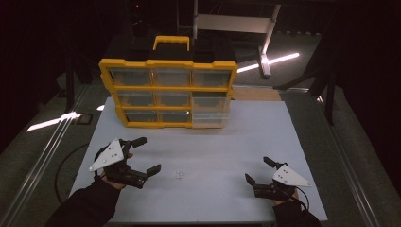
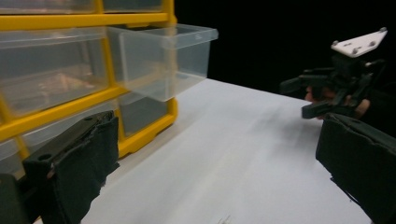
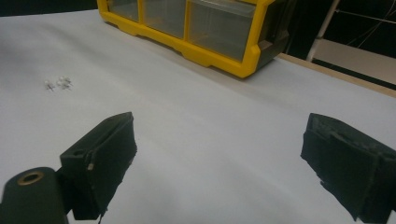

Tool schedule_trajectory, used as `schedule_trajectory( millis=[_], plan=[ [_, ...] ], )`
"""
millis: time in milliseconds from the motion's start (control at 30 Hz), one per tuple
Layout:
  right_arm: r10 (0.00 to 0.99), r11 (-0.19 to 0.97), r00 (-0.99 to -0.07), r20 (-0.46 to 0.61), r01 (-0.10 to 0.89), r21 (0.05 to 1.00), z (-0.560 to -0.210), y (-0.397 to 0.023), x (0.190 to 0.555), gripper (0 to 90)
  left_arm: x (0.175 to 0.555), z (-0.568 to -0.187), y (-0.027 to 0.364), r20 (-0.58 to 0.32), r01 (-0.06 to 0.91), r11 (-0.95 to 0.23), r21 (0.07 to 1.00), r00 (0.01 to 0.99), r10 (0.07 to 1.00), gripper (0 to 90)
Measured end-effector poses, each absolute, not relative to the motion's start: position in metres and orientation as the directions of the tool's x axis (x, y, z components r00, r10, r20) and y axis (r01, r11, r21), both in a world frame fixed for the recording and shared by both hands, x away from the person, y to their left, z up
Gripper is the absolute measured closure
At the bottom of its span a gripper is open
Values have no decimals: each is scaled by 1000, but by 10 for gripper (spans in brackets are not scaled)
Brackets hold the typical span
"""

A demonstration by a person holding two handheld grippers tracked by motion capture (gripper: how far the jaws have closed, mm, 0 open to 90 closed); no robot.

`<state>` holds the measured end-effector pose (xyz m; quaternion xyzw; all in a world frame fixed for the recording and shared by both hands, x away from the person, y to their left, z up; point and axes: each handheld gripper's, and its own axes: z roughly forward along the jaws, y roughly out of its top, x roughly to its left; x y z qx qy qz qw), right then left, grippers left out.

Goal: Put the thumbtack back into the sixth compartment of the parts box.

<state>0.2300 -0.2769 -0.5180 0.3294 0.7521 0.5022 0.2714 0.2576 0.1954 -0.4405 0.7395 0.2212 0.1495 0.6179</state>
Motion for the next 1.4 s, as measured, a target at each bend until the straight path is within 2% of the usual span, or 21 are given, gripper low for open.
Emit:
schedule_trajectory(
  millis=[133, 300, 833, 1067, 1233, 1333, 1400],
  plan=[
    [767, 280, -636, -80, 220, 934, -518, -275, 230, 98, 264, -440, 187, -63, 141, -133, 981, 880, 471, 1],
    [765, 282, -639, -81, 218, 934, -518, -274, 230, 98, 273, -450, 178, -127, 206, -152, 967, 902, 412, 3],
    [756, 299, -647, -96, 211, 931, -519, -271, 229, 98, 292, -493, 155, -116, 254, -324, 911, 913, 391, 100],
    [752, 302, -653, -95, 213, 929, -519, -270, 229, 98, 297, -510, 150, -124, 294, -399, 869, 908, 400, 172],
    [751, 301, -653, -94, 213, 930, -519, -270, 229, 98, 301, -521, 149, -146, 334, -438, 834, 901, 408, 267],
    [750, 301, -654, -93, 213, 930, -519, -270, 230, 98, 302, -525, 149, -157, 357, -456, 816, 894, 420, 294],
    [749, 302, -656, -93, 212, 929, -519, -270, 229, 98, 304, -526, 149, -171, 370, -464, 805, 893, 416, 351]
  ],
)
